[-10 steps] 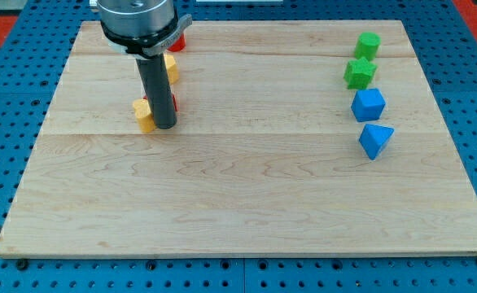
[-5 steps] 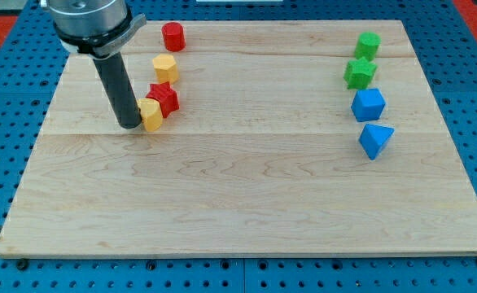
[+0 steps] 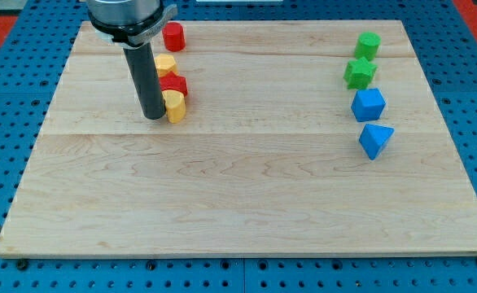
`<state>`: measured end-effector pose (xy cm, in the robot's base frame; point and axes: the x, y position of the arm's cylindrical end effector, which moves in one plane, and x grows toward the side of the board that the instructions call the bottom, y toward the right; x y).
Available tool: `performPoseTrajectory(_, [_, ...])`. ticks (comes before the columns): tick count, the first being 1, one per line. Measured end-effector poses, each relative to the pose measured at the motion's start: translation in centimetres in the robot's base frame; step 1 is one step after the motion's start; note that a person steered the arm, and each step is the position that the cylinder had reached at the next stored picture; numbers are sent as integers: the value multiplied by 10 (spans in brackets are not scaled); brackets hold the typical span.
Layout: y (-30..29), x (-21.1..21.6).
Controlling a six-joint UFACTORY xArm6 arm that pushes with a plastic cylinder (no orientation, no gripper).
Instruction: Push the yellow heart along with the red star and the yellow hexagon to the red circle
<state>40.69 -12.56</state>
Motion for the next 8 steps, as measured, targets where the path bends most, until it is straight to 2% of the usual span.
performPoseTrajectory(1, [0, 5])
performPoseTrajectory(2, [7, 34])
performPoseTrajectory(3, [32, 21])
performPoseTrajectory(5, [7, -41])
performPoseTrajectory(6, [5, -56])
performPoseTrajectory(7, [22, -49])
performPoseTrajectory(8, [71, 15])
